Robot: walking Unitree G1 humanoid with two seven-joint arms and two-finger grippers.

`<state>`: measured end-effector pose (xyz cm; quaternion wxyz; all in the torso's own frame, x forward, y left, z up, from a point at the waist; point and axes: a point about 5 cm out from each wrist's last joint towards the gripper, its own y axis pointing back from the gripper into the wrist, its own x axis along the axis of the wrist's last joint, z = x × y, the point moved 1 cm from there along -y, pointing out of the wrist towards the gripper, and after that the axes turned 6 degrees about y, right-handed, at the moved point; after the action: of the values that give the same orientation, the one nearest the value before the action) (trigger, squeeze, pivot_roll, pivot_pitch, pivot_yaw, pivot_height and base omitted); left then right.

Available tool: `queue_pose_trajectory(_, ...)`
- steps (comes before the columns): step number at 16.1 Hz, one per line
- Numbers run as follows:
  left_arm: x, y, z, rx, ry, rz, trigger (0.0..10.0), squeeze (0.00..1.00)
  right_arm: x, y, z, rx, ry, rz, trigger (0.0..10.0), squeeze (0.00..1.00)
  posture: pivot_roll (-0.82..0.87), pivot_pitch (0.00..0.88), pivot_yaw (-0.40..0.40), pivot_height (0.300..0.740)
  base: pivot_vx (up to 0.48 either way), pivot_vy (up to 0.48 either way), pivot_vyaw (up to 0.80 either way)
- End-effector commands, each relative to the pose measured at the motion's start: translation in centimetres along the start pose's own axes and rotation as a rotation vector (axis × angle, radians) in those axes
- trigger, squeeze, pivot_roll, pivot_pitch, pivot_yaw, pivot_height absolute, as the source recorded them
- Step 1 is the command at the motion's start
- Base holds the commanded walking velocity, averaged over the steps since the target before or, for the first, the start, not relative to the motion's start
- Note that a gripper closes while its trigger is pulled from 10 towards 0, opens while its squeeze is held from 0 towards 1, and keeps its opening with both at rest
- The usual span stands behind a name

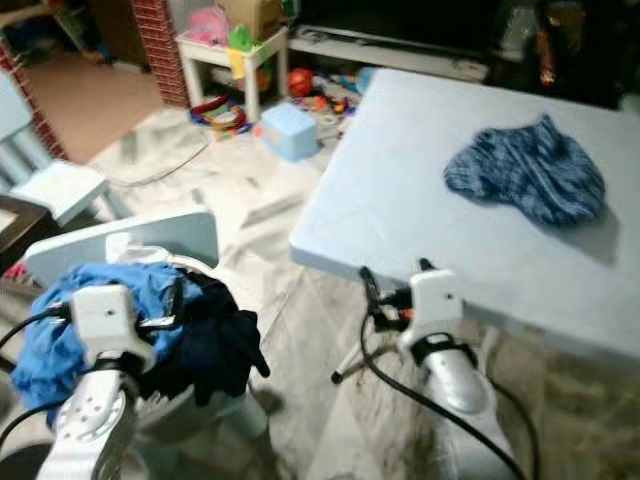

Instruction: Hang hanger

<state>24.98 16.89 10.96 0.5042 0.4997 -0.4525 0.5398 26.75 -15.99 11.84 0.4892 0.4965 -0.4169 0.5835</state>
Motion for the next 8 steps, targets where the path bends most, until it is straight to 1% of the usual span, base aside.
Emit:
queue_pose_trajectory(1, -0.6, 0.43, -1.31, 0.054, -0.025, -0.031, 10.0, 0.0, 0.35, -0.16, -0.67, 0.02, -0.014, 0.018, 10.0, 0.0, 0.05, 0.095, -0.068, 0.74, 0.0, 0.0, 0.8)
queue_pose_trajectory(2, -0.63, 0.46, -1.28, 0.058, -0.025, -0.033, 10.0, 0.0, 0.28, -0.12, -0.62, 0.018, -0.017, 0.015, 10.0, 0.0, 0.06, 0.096, -0.074, 0.74, 0.0, 0.0, 0.8)
queue_pose_trajectory(3, -0.64, 0.42, -1.26, 0.06, -0.028, -0.033, 10.0, 0.0, 0.1, -0.01, -0.7, 0.018, -0.02, 0.006, 10.0, 0.0, 0.06, 0.096, -0.074, 0.74, 0.0, 0.0, 0.43)
queue_pose_trajectory(5, -0.73, 0.26, -1.23, 0.065, -0.031, -0.039, 10.0, 0.0, 0.1, 0.12, -0.8, 0.027, -0.026, 0.007, 10.0, 0.0, 0.05, 0.096, -0.076, 0.74, 0.0, 0.0, 0.0)
queue_pose_trajectory(8, -0.78, -0.09, -1.26, 0.067, -0.02, -0.047, 10.0, 0.0, 0.14, 0.07, -0.54, 0.013, -0.033, 0.005, 10.0, 0.0, 0.05, 0.096, -0.076, 0.74, 0.0, 0.0, 0.0)
